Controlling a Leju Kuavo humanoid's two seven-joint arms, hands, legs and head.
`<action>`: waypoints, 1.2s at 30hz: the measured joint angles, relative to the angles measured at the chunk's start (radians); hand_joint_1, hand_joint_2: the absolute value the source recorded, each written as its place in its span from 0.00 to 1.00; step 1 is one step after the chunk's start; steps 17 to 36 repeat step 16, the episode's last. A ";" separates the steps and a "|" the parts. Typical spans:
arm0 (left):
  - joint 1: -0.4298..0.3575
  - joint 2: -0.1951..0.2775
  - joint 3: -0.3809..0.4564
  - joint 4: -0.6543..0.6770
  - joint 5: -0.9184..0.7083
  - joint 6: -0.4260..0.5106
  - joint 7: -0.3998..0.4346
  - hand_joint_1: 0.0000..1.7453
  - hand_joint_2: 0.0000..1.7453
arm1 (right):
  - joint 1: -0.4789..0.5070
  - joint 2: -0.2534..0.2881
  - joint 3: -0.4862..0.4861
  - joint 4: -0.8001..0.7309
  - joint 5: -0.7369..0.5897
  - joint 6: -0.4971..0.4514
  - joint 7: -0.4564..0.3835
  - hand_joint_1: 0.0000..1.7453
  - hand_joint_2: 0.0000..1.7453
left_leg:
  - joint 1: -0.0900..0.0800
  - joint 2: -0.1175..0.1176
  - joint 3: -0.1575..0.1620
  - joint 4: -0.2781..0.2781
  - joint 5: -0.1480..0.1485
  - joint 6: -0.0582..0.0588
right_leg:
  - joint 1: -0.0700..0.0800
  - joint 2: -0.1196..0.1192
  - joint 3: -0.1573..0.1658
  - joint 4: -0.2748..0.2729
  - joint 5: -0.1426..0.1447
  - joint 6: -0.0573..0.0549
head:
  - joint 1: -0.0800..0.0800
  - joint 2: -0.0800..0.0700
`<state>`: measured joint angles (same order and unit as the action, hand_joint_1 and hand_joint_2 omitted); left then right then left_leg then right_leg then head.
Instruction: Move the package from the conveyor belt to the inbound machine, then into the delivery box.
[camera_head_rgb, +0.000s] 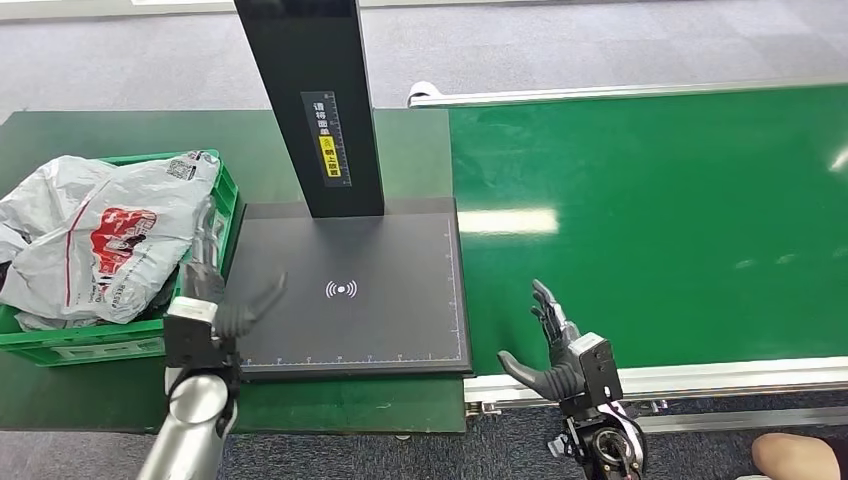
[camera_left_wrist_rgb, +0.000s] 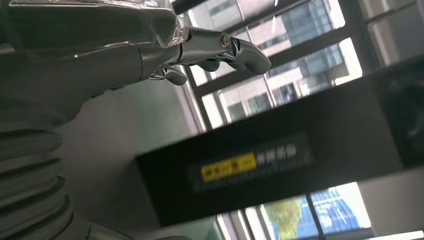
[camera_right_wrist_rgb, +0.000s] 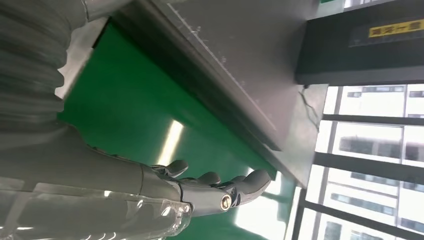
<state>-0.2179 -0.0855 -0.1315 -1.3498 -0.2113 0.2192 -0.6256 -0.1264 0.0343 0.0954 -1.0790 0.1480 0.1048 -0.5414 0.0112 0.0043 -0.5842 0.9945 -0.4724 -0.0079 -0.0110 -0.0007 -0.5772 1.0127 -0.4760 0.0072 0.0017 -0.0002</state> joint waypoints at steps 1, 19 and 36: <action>0.012 -0.008 -0.013 0.008 0.010 0.001 -0.004 0.00 1.00 | -0.001 0.001 0.000 0.015 -0.008 0.000 -0.004 0.00 1.00 | 0.000 0.000 0.000 0.000 0.000 0.000 | 0.000 0.000 0.000 0.000 0.000 0.000 | 0.000 0.000; 0.115 -0.098 -0.091 0.149 0.103 -0.031 -0.008 0.00 1.00 | -0.010 0.033 0.023 0.044 0.034 -0.035 -0.019 0.00 1.00 | 0.001 0.001 0.000 0.000 0.000 0.000 | 0.001 0.000 0.000 0.000 0.000 0.000 | 0.000 0.000; 0.115 -0.098 -0.091 0.149 0.103 -0.031 -0.008 0.00 1.00 | -0.010 0.033 0.023 0.044 0.034 -0.035 -0.019 0.00 1.00 | 0.001 0.001 0.000 0.000 0.000 0.000 | 0.001 0.000 0.000 0.000 0.000 0.000 | 0.000 0.000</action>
